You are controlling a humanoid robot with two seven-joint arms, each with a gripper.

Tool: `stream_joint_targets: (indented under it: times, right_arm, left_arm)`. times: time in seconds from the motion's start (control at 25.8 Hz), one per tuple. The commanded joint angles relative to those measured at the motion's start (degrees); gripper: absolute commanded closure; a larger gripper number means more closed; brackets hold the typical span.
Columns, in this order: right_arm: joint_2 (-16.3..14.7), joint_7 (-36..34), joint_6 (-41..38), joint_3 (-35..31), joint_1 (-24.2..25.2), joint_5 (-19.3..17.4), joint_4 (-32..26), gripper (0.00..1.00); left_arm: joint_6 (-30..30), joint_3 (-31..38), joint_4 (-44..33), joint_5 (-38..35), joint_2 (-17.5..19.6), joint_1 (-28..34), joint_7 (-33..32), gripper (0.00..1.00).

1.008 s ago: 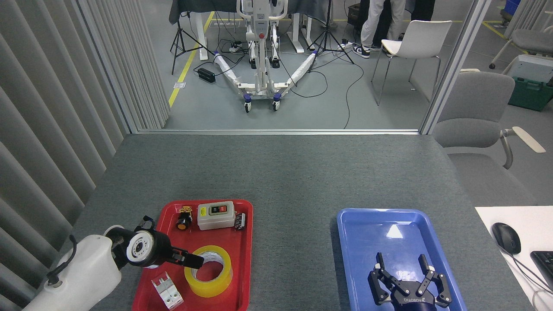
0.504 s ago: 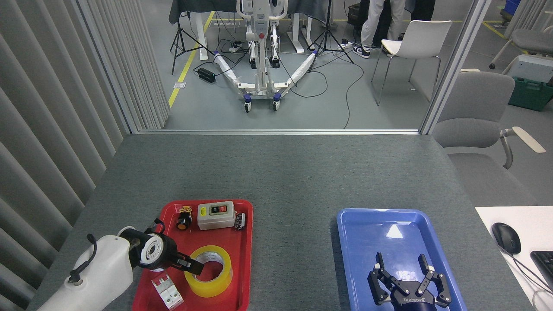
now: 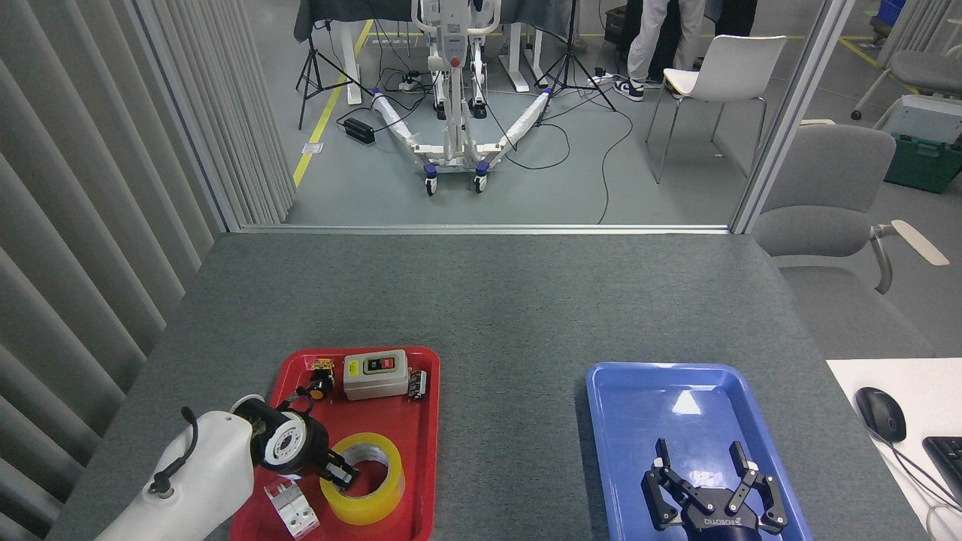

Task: Place and move tape with both arms
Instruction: 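Lower the left gripper onto the yellow tape roll and grasp its rim, then lift the tape roll with the left gripper and carry it toward the blue tray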

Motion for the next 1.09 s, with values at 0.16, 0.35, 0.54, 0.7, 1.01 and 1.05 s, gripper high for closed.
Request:
stream_joint_targets:
  times: [0.16, 0.35, 0.54, 0.7, 1.01, 1.05]
  right_arm:
    - [-0.2, -0.1, -0.1, 0.1, 0.0, 0.0, 0.0, 0.00]
    - [-0.2, -0.2, -0.3, 0.0, 0.0, 0.0, 0.0, 0.00]
    - [-1.8, -0.5, -7.4, -1.0, 0.0, -0.3, -0.1, 0.00]
    - [-3.5, -2.0, -19.1, -5.0, 1.3, -0.9, -0.8, 0.00]
    - [-3.7, -6.5, -40.5, -9.6, 2.6, -1.0, -2.8, 0.00]
    - [-3.8, -6.5, -42.9, -10.5, 2.6, -1.0, -3.3, 0.00]
  left_arm:
    - [-6.3, 6.1, -0.8, 0.8, -2.0, 0.6, 3.0, 1.00]
    - [-11.2, 12.7, -2.5, 4.7, -2.6, 0.6, 11.1, 1.00]
    - [-28.4, 17.2, -2.3, 19.5, -3.0, 1.1, 30.1, 1.00]
    - [-32.0, 18.3, 2.4, 22.1, -8.9, 6.9, 44.1, 1.00]
    - [-32.0, 10.5, 6.3, 21.8, -17.2, 6.8, 42.9, 1.00]
    - [-32.0, 9.3, 7.2, 22.1, -17.6, 6.0, 41.5, 1.00]
